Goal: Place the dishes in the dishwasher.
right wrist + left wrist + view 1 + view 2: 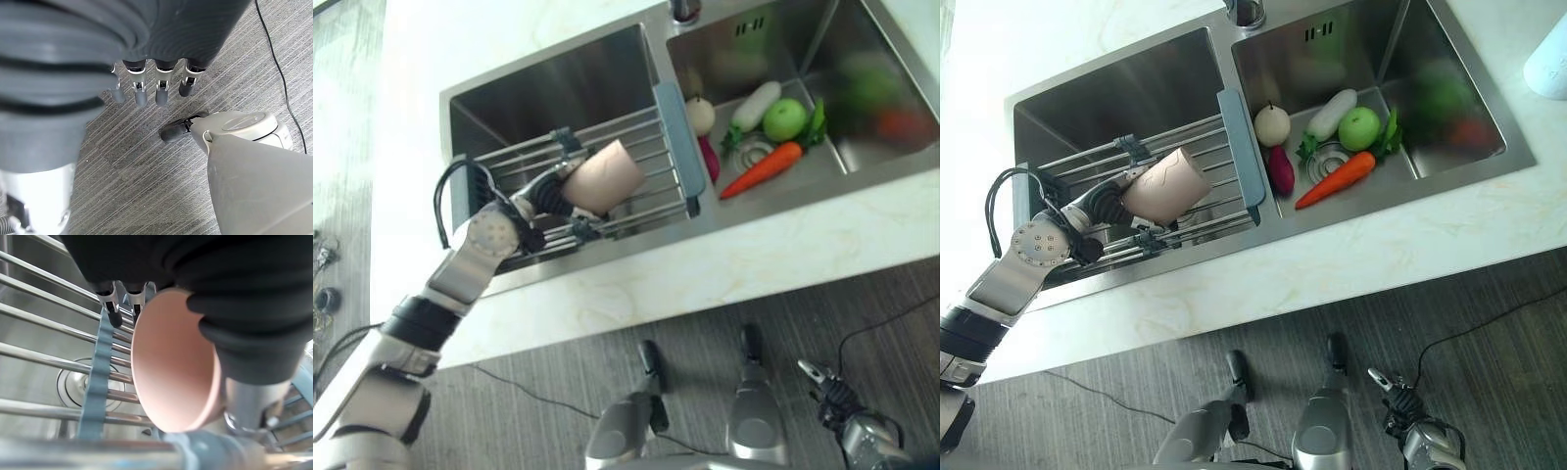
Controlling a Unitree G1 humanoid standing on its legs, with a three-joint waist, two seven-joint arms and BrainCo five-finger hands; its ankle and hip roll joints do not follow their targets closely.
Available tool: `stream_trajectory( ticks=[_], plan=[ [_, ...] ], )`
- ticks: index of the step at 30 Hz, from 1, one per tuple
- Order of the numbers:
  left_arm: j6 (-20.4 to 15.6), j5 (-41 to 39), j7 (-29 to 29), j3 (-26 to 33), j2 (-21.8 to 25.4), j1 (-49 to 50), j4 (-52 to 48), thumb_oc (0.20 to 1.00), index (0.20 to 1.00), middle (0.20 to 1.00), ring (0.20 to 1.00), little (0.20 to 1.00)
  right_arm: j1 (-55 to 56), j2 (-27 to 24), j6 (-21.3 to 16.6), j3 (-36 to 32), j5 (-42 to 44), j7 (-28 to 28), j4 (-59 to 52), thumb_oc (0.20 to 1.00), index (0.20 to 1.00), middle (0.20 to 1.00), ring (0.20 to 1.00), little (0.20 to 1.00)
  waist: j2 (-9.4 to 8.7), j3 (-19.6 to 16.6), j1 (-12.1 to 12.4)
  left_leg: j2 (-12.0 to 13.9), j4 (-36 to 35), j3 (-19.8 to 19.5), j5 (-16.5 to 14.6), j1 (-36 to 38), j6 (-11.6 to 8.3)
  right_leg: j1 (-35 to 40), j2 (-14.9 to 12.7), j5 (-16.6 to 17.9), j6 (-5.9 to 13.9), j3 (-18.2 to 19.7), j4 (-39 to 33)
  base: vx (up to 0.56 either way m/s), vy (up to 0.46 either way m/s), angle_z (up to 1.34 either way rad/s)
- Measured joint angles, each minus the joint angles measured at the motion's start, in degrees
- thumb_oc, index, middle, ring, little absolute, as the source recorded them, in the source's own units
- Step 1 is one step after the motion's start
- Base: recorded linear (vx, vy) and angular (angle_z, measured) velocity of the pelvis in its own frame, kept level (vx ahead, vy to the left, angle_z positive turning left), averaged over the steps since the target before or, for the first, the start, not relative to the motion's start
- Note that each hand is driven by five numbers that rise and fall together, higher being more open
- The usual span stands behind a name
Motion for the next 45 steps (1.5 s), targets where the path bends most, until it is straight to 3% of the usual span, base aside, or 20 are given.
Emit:
stream_trajectory(
  ticks=[1,3,5,6,16,20,27,32,36,38,39,45],
  plan=[
    [0.0,0.1,-0.9,0.3,0.2,0.0,0.0,0.523,0.523,0.523,0.523,0.523,0.0,0.0,0.0,0.0,0.0,0.1,0.1,1.000,1.000,1.000,1.000,1.000,0.23,0.0,0.0,0.0,0.0,0.0,0.0,0.0,0.00,0.0,0.0,0.0,0.00,0.0,0.0,0.00,0.000,0.00],
    [0.1,1.6,-2.2,0.5,0.7,-0.1,-0.2,0.555,0.555,0.555,0.555,0.555,0.0,0.0,0.0,0.0,0.0,0.3,0.0,1.000,1.000,1.000,1.000,1.000,0.31,0.0,-0.1,0.0,0.0,0.0,0.0,-0.1,0.00,-0.1,0.0,0.0,-0.01,0.0,0.0,0.00,0.000,0.00],
    [0.6,2.1,-2.5,0.6,0.9,-0.2,-0.5,0.429,0.429,0.429,0.429,0.429,0.0,0.0,0.0,0.1,0.0,0.3,-0.1,1.000,1.000,1.000,1.000,1.000,0.30,0.0,-0.1,0.0,0.0,0.0,0.0,-0.1,0.00,-0.1,0.0,0.0,-0.01,0.0,0.0,0.00,0.000,0.00],
    [0.8,2.1,-2.5,0.6,0.9,-0.2,-0.5,0.200,0.200,0.200,0.200,0.200,0.0,0.0,-0.1,0.1,0.0,0.4,-0.1,1.000,1.000,1.000,1.000,1.000,0.30,0.0,-0.1,0.0,0.0,0.0,0.0,-0.1,0.00,-0.1,0.0,0.0,-0.01,0.0,0.0,0.00,0.000,0.00],
    [1.1,2.3,-1.3,0.8,0.8,-0.4,-0.4,0.200,0.200,0.200,0.200,0.200,-0.1,0.0,-0.2,0.2,0.1,0.5,-0.6,1.000,1.000,1.000,1.000,1.000,0.22,0.1,-0.2,0.0,0.0,-0.1,0.1,-0.8,0.18,-0.9,0.1,0.1,-0.02,0.1,0.2,0.00,0.000,0.00],
    [0.5,2.3,2.3,0.9,-0.9,0.6,-0.4,0.200,0.200,0.200,0.200,0.200,-0.4,0.1,-0.9,0.2,0.1,-0.2,-0.6,1.000,1.000,1.000,1.000,1.000,0.18,0.1,-0.1,0.0,0.0,-0.1,0.2,-0.8,0.27,-0.9,0.1,0.1,-0.03,0.0,0.5,0.00,0.000,0.00],
    [-6.7,9.5,16.2,1.1,-2.6,4.1,2.0,0.200,0.200,0.200,0.200,0.200,-0.4,1.7,-1.0,0.3,0.1,-0.5,-0.6,1.000,1.000,1.000,1.000,1.000,-1.10,-0.1,-0.1,0.3,0.0,-0.2,0.4,-0.3,0.36,-0.5,0.3,0.1,-0.06,-0.2,0.8,0.00,-0.044,0.01],
    [-10.3,16.5,33.6,7.2,-9.6,9.4,6.9,0.200,0.200,0.200,0.200,0.200,-0.2,7.2,-2.2,2.5,0.0,-1.5,-1.1,1.000,1.000,1.000,1.000,1.000,-4.31,-1.4,-0.2,0.9,0.0,-0.5,0.3,1.4,0.34,1.8,0.9,0.1,-0.33,-0.6,0.1,0.02,-0.064,0.02],
    [-13.1,20.9,42.3,7.8,-10.9,10.9,6.8,0.200,0.200,0.200,0.200,0.200,-0.1,9.2,-2.6,3.0,0.0,-2.6,-1.1,1.000,1.000,1.000,1.000,1.000,-6.28,-3.3,-0.3,1.1,0.0,-1.1,0.3,2.4,0.32,3.3,1.1,-0.1,-0.63,-1.4,0.0,0.03,-0.009,0.08],
    [-14.5,22.7,46.3,8.8,-12.1,14.1,6.6,0.200,0.200,0.200,0.200,0.200,2.2,9.6,-2.5,2.9,-0.1,-3.2,-1.1,1.000,1.000,1.000,1.000,1.000,-6.20,-5.9,0.1,1.2,0.0,-1.5,0.0,4.4,-0.01,5.4,1.1,-0.7,-0.83,-1.8,-0.1,0.07,0.001,0.10],
    [-15.4,23.4,46.9,8.3,-13.0,18.1,6.3,0.200,0.200,0.200,0.200,0.200,4.0,9.7,-2.4,2.5,-0.7,-3.2,-0.8,1.000,1.000,1.000,1.000,1.000,-5.48,-8.7,0.4,1.2,0.0,-1.6,-0.1,4.5,-0.07,5.6,1.1,-0.8,-0.80,-1.9,-0.1,0.10,0.009,0.02],
    [-16.6,24.8,50.4,8.5,-16.0,27.9,3.8,0.200,0.200,0.200,0.200,0.200,11.8,10.5,-1.9,1.7,-3.5,-4.4,4.5,1.000,1.000,1.000,1.000,1.000,-5.21,-16.1,2.9,1.3,-0.1,-1.6,-1.7,7.9,0.07,9.0,0.9,-1.8,-0.98,-2.1,-0.1,0.07,-0.010,0.01]
  ],
)
